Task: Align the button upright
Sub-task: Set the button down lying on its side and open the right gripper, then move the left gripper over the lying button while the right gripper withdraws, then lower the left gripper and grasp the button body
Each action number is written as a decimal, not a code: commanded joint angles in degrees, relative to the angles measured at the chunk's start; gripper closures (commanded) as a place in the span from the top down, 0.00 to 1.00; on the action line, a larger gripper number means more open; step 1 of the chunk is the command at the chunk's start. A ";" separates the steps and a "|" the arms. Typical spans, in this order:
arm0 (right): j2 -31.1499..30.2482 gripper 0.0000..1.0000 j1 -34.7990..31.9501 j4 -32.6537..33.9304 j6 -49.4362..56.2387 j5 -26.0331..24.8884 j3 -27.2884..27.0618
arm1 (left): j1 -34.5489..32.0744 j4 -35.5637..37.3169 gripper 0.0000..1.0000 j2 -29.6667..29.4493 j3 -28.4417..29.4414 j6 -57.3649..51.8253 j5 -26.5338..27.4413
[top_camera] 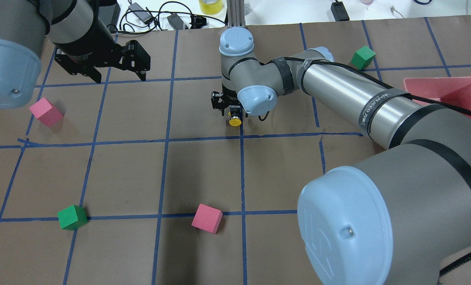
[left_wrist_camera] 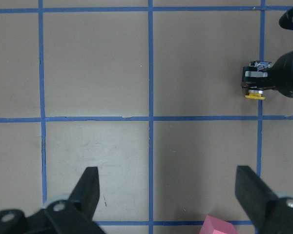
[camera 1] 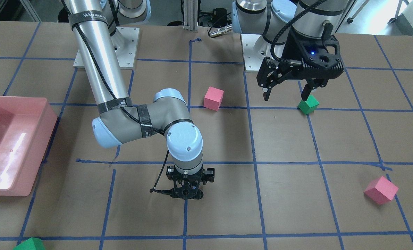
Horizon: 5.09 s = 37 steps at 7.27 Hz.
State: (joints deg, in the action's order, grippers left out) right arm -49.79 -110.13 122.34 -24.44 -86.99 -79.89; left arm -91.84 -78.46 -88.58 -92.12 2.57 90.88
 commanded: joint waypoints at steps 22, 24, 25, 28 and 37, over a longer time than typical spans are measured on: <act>-37.75 1.00 17.15 -28.12 21.54 -4.60 -10.19 | -21.54 56.41 1.00 -8.88 -29.17 15.55 8.61; -38.01 1.00 17.06 -28.20 21.63 -4.60 -10.19 | -21.54 62.33 1.00 -13.87 -29.61 15.80 9.31; -38.10 1.00 17.06 -27.94 21.45 -4.68 -10.19 | -21.54 68.91 1.00 -17.99 -29.87 15.80 9.23; -38.10 1.00 17.06 -27.94 21.63 -4.68 -10.19 | -21.54 87.63 1.00 -29.24 -29.00 15.71 9.40; -38.10 1.00 17.06 -27.94 21.89 -4.77 -10.28 | -21.54 95.78 0.91 -42.28 -21.26 13.87 10.28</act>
State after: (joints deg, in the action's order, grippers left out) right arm -87.89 -93.07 94.39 -2.54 -91.73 -90.18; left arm -113.38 16.85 -130.27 -113.61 17.13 101.25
